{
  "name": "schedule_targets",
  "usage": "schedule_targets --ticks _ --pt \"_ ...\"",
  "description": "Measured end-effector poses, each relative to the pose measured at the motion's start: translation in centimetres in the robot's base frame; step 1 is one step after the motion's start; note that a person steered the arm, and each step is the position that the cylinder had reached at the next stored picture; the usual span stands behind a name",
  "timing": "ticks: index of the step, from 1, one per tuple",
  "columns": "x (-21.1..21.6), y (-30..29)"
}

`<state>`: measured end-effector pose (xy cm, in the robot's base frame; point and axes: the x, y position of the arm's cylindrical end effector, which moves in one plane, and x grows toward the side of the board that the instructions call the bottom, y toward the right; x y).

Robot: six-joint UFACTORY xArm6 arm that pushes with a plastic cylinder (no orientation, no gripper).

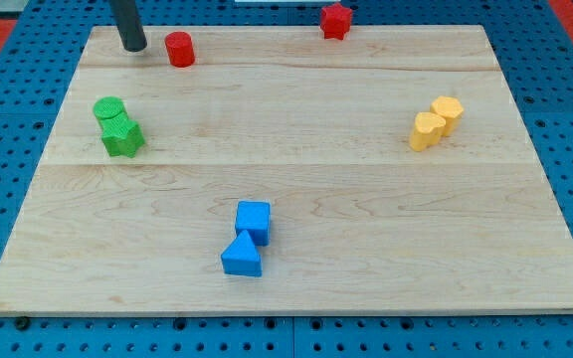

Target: Push the red circle into red star

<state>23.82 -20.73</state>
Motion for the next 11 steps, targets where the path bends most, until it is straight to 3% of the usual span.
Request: schedule_targets --ticks 1,2,3,4,5,6,8,10,11 --pt "-3.0 5.6" --pt "-0.1 7.0" --pt "1.8 0.9" --pt "3.3 2.8" --pt "2.7 9.7" --pt "2.8 12.9" --pt "3.3 10.5" --pt "5.7 14.3" --pt "2.0 15.5"
